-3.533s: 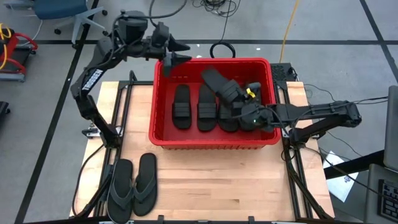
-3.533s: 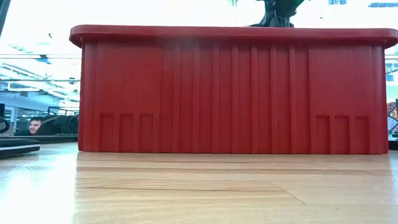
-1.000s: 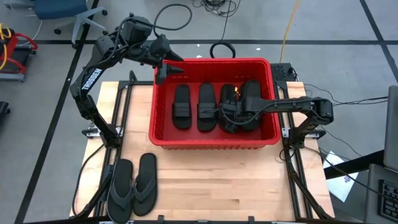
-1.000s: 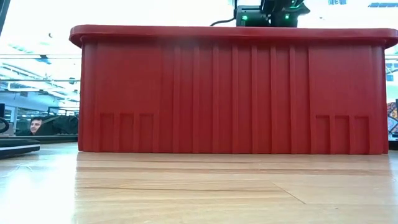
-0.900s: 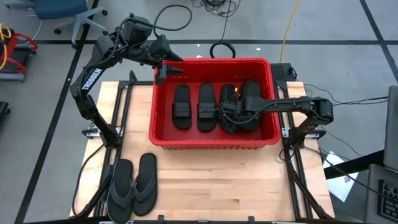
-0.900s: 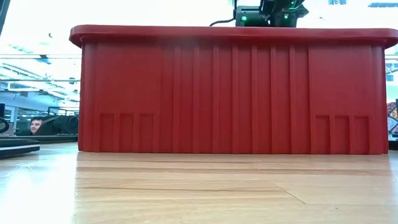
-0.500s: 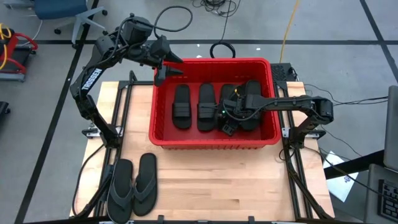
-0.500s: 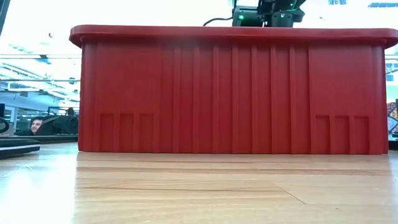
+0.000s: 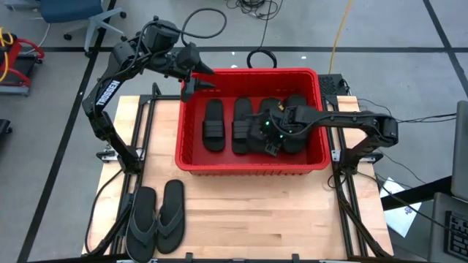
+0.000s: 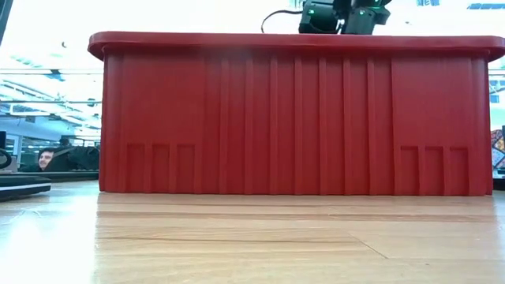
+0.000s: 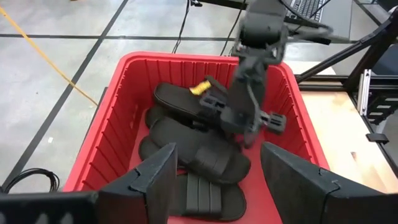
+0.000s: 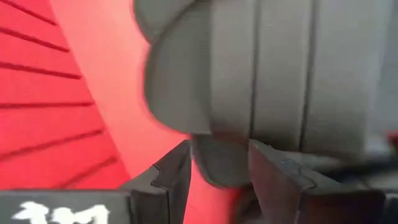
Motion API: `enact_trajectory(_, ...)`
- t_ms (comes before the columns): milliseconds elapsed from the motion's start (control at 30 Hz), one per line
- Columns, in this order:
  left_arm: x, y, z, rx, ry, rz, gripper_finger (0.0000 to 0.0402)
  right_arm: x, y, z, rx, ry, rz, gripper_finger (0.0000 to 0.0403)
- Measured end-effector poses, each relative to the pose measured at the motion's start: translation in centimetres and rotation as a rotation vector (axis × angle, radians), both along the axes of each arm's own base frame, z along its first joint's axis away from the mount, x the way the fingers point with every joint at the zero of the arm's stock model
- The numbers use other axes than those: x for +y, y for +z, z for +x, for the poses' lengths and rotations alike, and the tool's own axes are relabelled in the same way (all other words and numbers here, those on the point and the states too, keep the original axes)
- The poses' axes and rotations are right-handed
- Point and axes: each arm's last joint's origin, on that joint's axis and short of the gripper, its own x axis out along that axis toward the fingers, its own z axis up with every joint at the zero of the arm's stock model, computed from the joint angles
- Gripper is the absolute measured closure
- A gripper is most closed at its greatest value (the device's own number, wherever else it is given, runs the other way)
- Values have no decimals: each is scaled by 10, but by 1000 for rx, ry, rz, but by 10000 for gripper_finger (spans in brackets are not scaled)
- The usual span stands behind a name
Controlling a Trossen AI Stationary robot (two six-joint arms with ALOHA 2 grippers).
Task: Pick and place slides into bin
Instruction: Put the black slide into the red bin
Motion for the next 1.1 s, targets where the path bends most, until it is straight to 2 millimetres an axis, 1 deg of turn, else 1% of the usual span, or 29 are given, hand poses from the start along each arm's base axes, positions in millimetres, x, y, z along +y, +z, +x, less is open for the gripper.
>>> enact_trajectory(133, 0, 0, 0, 4, 0, -3, 174, -8, 9, -9, -29, -24, -11, 250)
enact_trajectory(233, 0, 0, 0, 4, 1, -4, 174, -13, 17, -13, -92, -13, 30, 250)
enact_trajectory(367, 0, -1, -1, 10, 1, -8, 174, -17, 31, -20, -213, 97, 131, 250)
enact_trajectory(533, -1, -1, -1, 15, 0, -11, 174, -23, 41, -28, -348, 244, 274, 253)
enact_trajectory(600, -1, -1, -1, 16, 0, -11, 174, -32, 44, -33, -420, 274, 371, 254)
enact_trajectory(667, -1, -1, -1, 16, -1, -9, 174, -45, 46, -38, -468, 265, 398, 256)
enact_trajectory(800, -1, -2, -1, 16, -3, -5, 174, -75, 45, -56, -471, 163, 326, 258)
enact_trajectory(900, -1, -1, -1, 16, -5, -2, 174, -91, 47, -67, -474, 140, 281, 258)
enact_trajectory(1033, -1, -1, -1, 16, -17, 19, 174, -107, 40, -68, -456, 137, 265, 253)
enact_trajectory(1100, 0, -1, -1, 17, -20, 32, 174, -115, 36, -62, -452, 143, 260, 249)
